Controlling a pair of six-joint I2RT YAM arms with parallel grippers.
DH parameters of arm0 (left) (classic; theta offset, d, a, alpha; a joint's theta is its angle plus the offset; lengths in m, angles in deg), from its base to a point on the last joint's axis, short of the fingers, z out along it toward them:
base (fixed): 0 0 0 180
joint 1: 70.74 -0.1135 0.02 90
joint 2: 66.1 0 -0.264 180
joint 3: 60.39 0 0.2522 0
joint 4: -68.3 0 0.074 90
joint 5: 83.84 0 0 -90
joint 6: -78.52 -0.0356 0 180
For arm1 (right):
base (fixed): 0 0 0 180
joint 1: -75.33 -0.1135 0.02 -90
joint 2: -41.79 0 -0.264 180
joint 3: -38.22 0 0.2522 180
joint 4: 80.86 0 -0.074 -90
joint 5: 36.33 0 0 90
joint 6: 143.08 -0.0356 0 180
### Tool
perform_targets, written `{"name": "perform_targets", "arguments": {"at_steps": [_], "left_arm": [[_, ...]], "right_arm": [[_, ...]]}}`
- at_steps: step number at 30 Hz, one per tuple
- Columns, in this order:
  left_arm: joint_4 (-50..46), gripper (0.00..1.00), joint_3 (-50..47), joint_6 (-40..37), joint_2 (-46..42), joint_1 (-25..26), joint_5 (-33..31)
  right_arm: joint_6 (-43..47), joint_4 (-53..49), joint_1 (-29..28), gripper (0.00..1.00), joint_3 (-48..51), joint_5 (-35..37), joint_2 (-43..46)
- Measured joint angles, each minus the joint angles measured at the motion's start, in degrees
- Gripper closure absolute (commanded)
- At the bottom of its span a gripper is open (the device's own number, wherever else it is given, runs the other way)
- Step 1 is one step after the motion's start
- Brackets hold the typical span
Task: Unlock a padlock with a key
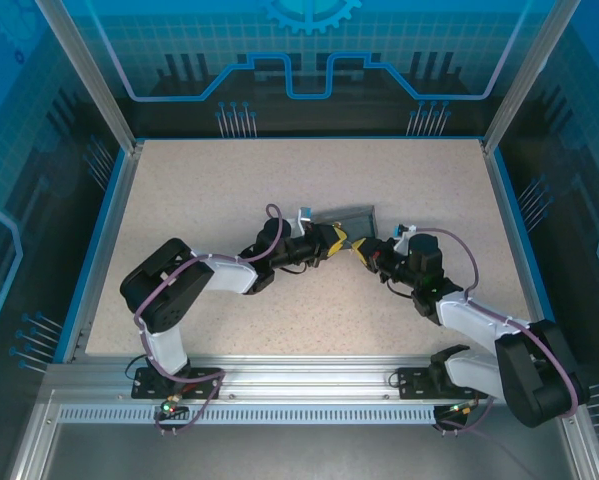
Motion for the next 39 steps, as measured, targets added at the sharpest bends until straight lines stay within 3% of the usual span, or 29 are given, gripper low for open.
{"name": "perform_targets", "arguments": {"at_steps": [14, 39], "left_arm": [[-0.02, 1.0, 0.0, -0.02, 0.0, 0.0, 0.0], [-0.07, 1.0, 0.09, 0.0, 0.07, -0.37, -0.48]], "right_arm": [[0.48, -3.65, 0.0, 1.0, 0.0, 0.98, 4.7], [0.46, -3.69, -0.37, 1.0, -2.86, 1.33, 0.46]]}}
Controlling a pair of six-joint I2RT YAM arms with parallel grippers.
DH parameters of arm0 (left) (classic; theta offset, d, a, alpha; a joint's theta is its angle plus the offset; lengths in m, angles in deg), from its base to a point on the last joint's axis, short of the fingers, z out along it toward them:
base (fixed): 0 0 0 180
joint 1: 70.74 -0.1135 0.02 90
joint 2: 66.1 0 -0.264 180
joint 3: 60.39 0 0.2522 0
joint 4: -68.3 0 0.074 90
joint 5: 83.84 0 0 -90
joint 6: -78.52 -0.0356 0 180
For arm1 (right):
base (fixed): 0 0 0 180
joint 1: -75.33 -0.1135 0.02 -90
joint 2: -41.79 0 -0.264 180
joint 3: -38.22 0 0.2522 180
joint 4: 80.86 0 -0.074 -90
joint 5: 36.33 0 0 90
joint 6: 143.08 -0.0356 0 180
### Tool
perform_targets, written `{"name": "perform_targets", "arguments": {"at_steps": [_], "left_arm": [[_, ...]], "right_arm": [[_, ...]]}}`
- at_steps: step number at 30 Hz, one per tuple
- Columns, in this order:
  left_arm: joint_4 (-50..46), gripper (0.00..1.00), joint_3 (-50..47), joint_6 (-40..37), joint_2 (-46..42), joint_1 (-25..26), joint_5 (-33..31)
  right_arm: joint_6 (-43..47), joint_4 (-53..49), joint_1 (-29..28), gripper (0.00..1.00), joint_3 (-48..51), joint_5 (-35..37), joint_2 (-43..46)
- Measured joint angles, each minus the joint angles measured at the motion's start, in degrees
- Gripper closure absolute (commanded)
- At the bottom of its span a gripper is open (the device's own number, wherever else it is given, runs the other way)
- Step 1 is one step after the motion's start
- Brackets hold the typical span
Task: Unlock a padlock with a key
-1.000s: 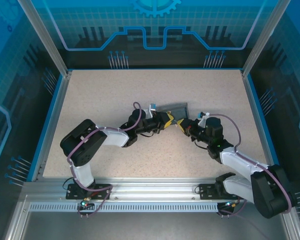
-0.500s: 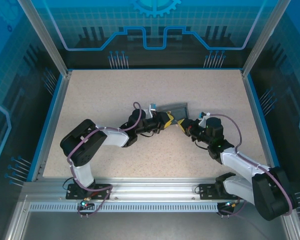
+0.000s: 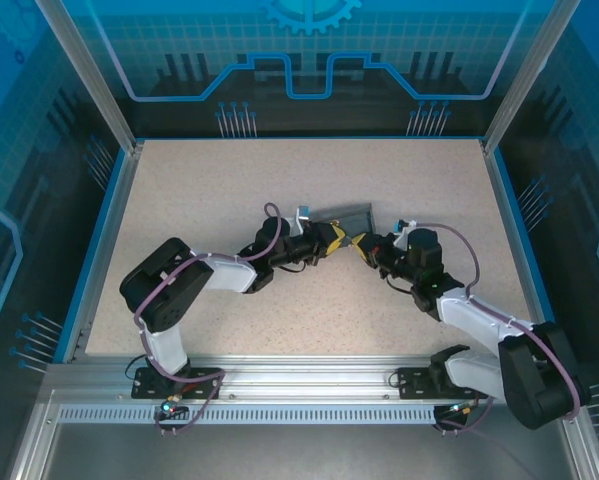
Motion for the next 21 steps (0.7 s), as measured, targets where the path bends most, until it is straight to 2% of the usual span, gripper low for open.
{"name": "perform_targets", "arguments": {"at_steps": [21], "left_arm": [[0.04, 1.0, 0.02, -0.02, 0.04, 0.13, 0.02]], "right_arm": [[0.02, -0.57, -0.48, 1.0, 1.44, 0.35, 2.62]]}}
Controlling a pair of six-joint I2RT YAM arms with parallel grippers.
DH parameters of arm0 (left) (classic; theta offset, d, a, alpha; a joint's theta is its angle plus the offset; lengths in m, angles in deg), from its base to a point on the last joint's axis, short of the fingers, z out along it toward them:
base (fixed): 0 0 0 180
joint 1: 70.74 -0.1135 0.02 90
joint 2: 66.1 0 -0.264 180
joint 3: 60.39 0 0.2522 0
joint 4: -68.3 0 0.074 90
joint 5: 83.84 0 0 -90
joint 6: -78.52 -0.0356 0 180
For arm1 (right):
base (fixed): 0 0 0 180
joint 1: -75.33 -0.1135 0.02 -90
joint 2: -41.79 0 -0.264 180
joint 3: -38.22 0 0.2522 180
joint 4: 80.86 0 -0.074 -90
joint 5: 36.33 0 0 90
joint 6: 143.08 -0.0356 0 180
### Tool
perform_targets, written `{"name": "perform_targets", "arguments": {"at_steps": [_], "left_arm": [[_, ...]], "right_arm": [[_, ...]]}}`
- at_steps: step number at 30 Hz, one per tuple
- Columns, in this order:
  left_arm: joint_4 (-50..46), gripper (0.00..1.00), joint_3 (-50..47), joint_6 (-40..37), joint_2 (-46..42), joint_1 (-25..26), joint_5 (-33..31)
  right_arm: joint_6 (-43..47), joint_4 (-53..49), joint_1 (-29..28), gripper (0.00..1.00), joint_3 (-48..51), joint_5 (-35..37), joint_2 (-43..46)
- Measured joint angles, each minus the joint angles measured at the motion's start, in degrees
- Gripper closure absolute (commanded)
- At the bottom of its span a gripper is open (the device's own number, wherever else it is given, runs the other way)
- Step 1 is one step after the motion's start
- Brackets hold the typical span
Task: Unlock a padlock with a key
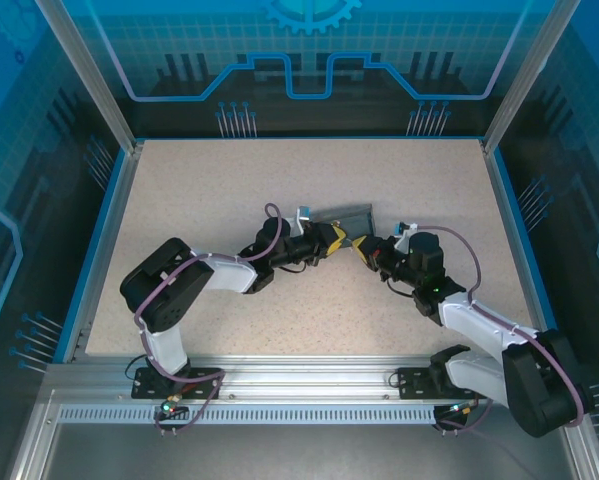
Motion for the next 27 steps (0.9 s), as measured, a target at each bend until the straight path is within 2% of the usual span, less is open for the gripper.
{"name": "perform_targets", "arguments": {"at_steps": [27], "left_arm": [[0.42, 1.0, 0.0, 0.02, 0.22, 0.0, 0.0]], "right_arm": [[0.0, 0.39, -0.37, 1.0, -0.02, -0.02, -2.4]]}}
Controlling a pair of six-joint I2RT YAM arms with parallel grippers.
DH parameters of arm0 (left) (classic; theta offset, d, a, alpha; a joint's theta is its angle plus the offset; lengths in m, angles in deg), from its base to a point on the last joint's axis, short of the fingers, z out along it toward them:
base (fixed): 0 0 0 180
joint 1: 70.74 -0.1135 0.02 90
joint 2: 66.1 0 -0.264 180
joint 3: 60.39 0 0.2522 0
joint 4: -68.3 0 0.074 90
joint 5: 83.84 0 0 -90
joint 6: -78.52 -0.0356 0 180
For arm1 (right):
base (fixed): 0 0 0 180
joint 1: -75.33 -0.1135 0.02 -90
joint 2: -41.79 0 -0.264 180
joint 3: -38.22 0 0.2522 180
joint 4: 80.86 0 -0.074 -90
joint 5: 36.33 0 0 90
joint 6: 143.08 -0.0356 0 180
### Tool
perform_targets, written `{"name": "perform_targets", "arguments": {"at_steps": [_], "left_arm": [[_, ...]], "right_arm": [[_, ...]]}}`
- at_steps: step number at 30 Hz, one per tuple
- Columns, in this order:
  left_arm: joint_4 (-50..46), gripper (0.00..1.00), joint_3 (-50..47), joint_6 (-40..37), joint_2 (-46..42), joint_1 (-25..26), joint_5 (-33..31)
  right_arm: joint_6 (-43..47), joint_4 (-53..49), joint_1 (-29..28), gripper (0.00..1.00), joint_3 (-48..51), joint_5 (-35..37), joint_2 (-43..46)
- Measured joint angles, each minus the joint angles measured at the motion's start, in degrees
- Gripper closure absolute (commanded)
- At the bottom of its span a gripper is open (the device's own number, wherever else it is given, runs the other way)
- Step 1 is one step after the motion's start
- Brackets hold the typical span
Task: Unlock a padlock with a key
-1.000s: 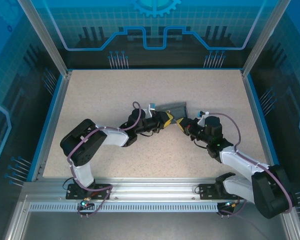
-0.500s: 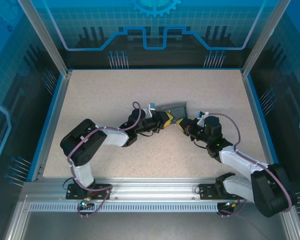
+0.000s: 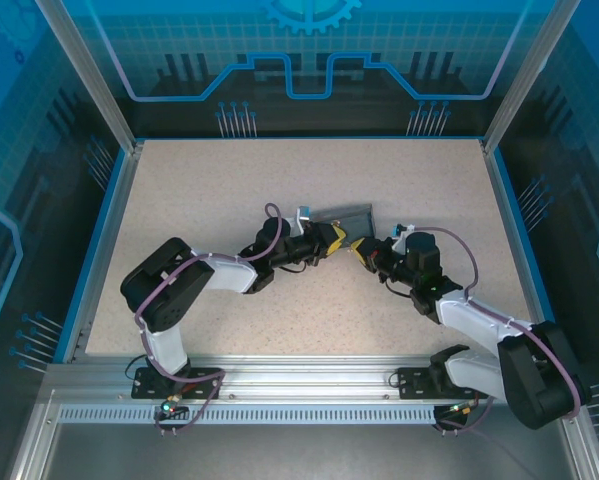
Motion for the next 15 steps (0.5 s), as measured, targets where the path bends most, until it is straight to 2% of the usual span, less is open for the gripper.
{"name": "perform_targets", "arguments": {"at_steps": [15], "left_arm": [[0.02, 1.0, 0.0, 0.0, 0.0, 0.0, 0.02]], "right_arm": [[0.44, -1.84, 0.0, 1.0, 0.0, 0.07, 2.93]]}}
